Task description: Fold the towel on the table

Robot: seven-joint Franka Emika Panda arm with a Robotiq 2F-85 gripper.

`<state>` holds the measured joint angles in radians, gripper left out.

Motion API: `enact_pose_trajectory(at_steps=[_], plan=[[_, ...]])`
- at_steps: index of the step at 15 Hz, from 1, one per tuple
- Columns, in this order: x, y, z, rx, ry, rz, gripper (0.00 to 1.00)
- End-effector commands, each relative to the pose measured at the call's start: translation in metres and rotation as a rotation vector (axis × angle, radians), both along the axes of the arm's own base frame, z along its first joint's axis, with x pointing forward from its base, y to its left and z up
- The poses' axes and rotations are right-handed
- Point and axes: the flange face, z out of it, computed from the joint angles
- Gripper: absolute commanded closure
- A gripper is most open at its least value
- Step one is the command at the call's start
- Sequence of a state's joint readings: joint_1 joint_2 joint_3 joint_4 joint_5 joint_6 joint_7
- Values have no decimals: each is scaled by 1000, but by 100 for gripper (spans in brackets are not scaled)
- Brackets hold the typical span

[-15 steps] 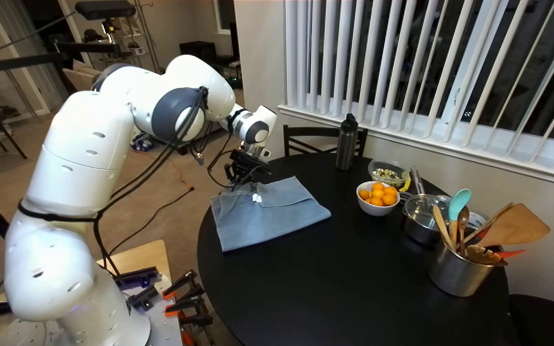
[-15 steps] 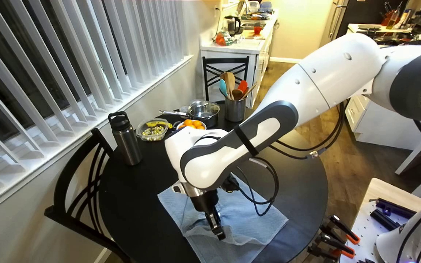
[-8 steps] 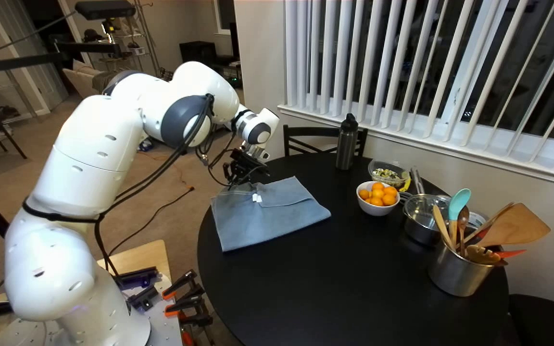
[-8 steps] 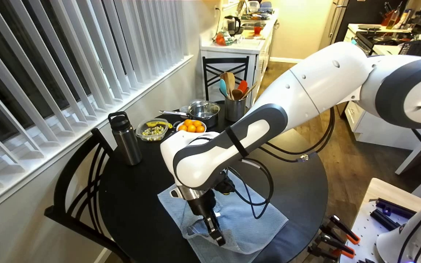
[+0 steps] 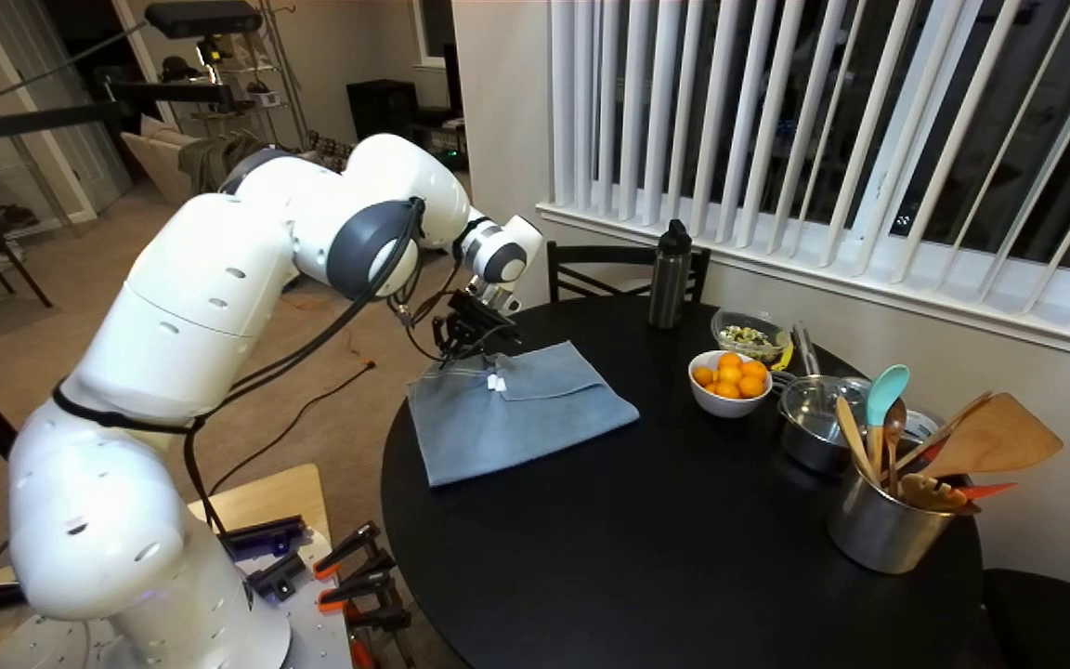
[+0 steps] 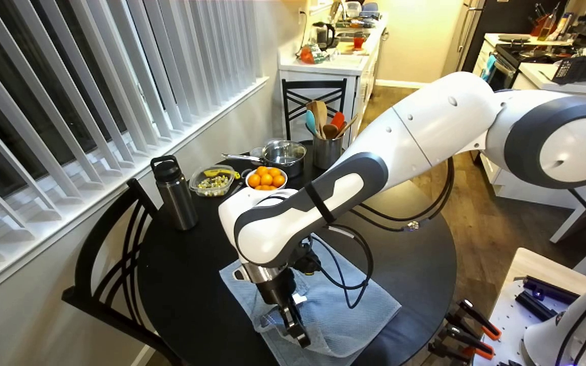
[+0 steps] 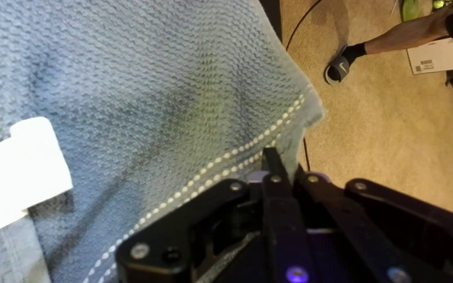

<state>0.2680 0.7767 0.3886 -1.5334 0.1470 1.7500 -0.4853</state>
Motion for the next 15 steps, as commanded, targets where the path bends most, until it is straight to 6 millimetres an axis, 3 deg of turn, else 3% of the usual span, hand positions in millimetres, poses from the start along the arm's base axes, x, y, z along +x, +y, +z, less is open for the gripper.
enact_pose_trajectory(at_steps=[1, 9, 10, 12, 15], plan=[[-1, 6, 3, 34, 49, 2, 98], [-2, 12, 2, -19, 26, -49, 97], [-3, 12, 2, -27, 29, -58, 72], [-2, 12, 2, -33, 35, -72, 67], [-3, 12, 4, -35, 39, -77, 47]])
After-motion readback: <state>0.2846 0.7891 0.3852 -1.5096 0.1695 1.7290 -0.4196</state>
